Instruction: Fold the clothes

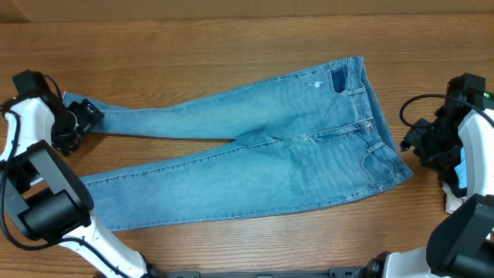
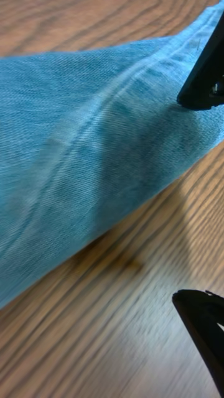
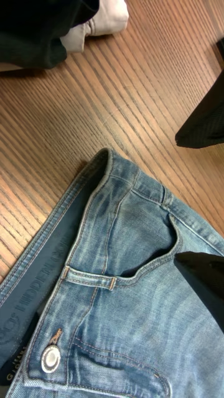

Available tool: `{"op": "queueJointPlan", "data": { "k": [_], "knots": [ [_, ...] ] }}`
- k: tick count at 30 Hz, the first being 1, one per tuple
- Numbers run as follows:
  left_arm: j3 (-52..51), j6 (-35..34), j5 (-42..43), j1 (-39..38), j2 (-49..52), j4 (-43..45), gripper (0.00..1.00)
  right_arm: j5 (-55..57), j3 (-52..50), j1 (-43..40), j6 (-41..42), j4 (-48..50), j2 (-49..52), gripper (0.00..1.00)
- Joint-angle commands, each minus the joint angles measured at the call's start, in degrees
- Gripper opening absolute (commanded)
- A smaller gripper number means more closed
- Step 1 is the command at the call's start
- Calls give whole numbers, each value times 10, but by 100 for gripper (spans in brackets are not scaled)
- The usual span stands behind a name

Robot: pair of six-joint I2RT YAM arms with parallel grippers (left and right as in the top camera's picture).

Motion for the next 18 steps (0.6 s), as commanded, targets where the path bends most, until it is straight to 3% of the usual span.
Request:
{"op": "queueJointPlan", "data": {
  "k": [1,5,6,9,11,15,18],
  "knots": [
    [-40,-12,39,-1,-7,39,91,-1,9,-2,0,2,-6,58],
    [-65,-12,39,-16,-7,105,81,-1,9,-2,0,2,-6,58],
    [-67,-12,39,-21,-7,114,73,-1,9,-2,0,2,-6,58],
    [-67,-12,39,-34,-7,123,43,-1,9,-2,-2,2,-6,58],
    [-67,-12,39,-36,-7,119,7,-1,9,-2,-2,2,-6,58],
    [-59,-10,43,-32,-23,67,4,-1,9,-2,-2,2,-6,58],
    [-46,5,59,-31,-121,-59,4,-1,9,-2,-2,6,-6,58]
  ]
}}
